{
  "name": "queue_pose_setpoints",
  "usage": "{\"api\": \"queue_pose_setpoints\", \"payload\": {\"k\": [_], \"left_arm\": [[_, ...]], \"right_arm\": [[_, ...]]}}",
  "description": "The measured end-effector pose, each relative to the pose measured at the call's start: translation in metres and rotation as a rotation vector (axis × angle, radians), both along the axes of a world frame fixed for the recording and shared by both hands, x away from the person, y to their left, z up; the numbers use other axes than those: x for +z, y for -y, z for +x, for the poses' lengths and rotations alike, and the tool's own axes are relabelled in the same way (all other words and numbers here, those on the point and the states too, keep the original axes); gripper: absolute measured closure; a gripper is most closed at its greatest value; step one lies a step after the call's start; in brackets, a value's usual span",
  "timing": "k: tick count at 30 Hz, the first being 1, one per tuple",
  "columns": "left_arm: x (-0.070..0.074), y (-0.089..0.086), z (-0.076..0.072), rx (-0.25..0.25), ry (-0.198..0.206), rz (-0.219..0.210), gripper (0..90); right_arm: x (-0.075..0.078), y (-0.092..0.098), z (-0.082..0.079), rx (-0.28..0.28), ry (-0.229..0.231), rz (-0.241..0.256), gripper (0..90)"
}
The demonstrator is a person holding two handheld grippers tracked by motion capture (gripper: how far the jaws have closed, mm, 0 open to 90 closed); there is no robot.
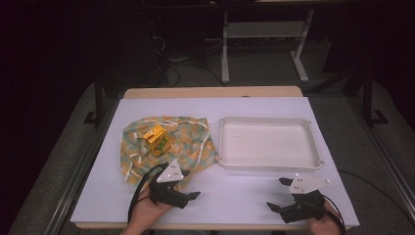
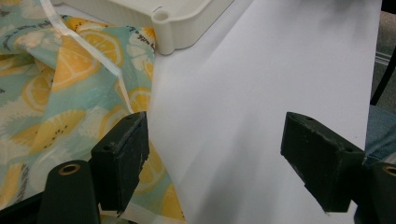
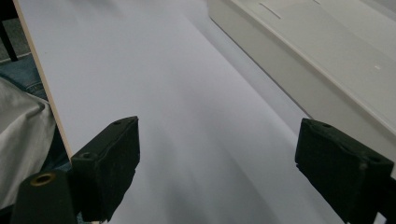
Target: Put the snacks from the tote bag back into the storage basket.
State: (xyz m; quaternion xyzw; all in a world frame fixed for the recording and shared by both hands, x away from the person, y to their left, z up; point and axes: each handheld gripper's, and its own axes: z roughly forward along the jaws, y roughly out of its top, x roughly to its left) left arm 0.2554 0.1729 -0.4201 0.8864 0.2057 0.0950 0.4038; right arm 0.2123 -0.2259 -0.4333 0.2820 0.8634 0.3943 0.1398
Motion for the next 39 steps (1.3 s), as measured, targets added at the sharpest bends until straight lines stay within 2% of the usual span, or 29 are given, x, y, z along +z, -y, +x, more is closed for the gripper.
{"api": "queue_pose_setpoints", "payload": {"k": [4, 11, 13, 23, 27, 33, 39], "left_arm": [[0.001, -0.001, 0.001, 0.004, -0.012, -0.023, 22.0], [0.005, -0.001, -0.001, 0.012, -0.014, -0.024, 20.6], [0.007, 0.0, -0.001, -0.003, -0.01, -0.009, 19.4], [0.012, 0.002, -0.003, -0.025, -0.019, -0.007, 19.3], [0.015, 0.001, -0.003, -0.024, -0.008, 0.004, 19.3], [0.023, -0.004, 0.0, -0.006, 0.001, -0.007, 19.6], [0.031, -0.012, 0.004, 0.002, 0.022, 0.009, 20.1]], "right_arm": [[0.0, 0.0, -0.001, 0.002, 0.001, -0.002, 13.4], [0.0, 0.0, -0.001, 0.002, 0.002, -0.001, 13.4], [0.0, 0.0, -0.001, 0.002, 0.002, -0.003, 13.4], [0.0, 0.0, -0.001, -0.002, 0.001, -0.002, 13.5], [0.0, 0.0, -0.001, -0.002, 0.002, 0.0, 13.4], [0.0, 0.0, 0.0, -0.001, 0.001, 0.001, 13.5], [0.0, 0.0, 0.0, 0.0, 0.001, -0.004, 13.5]]}}
